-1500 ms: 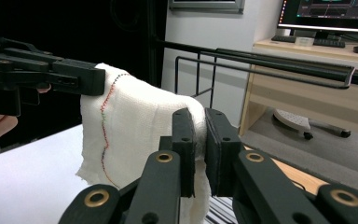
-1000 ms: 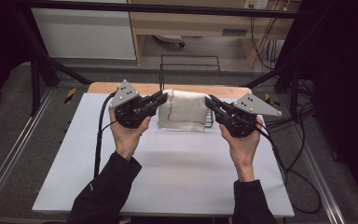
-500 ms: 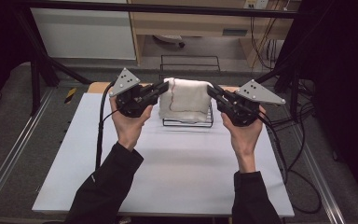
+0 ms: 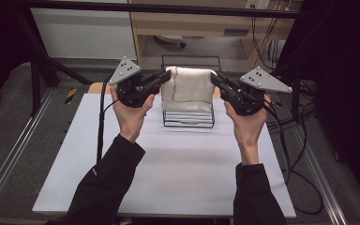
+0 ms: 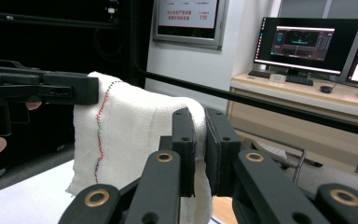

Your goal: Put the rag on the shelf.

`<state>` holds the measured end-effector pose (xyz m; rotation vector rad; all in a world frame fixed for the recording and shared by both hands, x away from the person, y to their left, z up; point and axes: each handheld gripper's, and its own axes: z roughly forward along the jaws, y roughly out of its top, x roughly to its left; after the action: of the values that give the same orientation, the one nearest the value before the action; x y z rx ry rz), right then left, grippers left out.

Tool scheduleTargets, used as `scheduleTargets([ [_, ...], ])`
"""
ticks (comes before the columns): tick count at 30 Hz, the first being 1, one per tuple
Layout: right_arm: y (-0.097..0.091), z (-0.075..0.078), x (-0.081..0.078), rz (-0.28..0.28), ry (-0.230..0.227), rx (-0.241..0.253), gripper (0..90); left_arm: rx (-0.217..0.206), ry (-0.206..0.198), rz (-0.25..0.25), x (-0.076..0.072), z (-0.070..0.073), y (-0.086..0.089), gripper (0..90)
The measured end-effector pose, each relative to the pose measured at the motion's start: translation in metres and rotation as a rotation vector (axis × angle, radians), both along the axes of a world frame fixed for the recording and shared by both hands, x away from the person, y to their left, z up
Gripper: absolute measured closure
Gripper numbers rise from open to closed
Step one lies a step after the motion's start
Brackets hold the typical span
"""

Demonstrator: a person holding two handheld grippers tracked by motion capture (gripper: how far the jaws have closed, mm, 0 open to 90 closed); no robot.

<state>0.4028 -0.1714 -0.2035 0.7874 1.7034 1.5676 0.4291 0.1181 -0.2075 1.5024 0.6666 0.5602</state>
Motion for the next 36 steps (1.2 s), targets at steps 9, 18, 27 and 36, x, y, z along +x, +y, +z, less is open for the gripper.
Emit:
scheduleTargets([
  [9, 0.003, 0.011, 0.007, -0.016, -0.018, 0.006, 83.5, -0.017, -0.010, 0.010, 0.009, 0.011, 0.000, 82.0],
  [18, 0.003, 0.023, 0.018, -0.028, -0.027, 0.009, 83.6, -0.013, -0.024, 0.022, 0.019, 0.023, -0.002, 82.0],
  [27, 0.001, 0.034, 0.030, -0.039, -0.032, 0.009, 83.6, -0.008, -0.037, 0.028, 0.028, 0.032, -0.006, 82.0],
  [36, 0.000, 0.044, 0.042, -0.051, -0.031, 0.008, 83.6, -0.015, -0.041, 0.031, 0.040, 0.039, -0.008, 82.0],
])
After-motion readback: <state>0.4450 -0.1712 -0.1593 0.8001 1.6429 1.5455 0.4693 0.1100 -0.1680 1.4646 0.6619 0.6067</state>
